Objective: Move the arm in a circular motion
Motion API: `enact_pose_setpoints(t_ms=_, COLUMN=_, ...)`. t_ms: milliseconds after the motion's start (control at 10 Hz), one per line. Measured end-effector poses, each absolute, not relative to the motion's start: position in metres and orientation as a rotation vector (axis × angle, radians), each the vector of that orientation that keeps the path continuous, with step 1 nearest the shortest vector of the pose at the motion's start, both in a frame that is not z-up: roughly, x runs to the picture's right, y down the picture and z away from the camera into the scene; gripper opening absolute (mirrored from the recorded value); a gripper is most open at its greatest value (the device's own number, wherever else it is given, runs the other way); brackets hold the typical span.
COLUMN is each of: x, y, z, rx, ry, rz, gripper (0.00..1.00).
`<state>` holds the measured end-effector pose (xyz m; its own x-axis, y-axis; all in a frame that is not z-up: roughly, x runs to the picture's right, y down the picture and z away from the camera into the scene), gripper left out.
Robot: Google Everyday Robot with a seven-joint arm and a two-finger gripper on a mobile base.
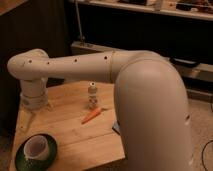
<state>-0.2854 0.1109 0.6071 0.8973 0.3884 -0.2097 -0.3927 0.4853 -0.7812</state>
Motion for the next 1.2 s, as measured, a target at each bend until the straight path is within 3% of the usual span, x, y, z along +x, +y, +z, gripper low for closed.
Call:
enact_pose_setpoints(t_ms=800, x=-0.145, y=-0.047, z=0.636, rx=-0.683, ry=0.009, rz=0.523, gripper=0.80)
enact_pose_setpoints(t_ms=1200, x=-0.027, y=-0.049, z=0.643, rx=-0.618, ry=0.051, rz=0.668, gripper=0.80)
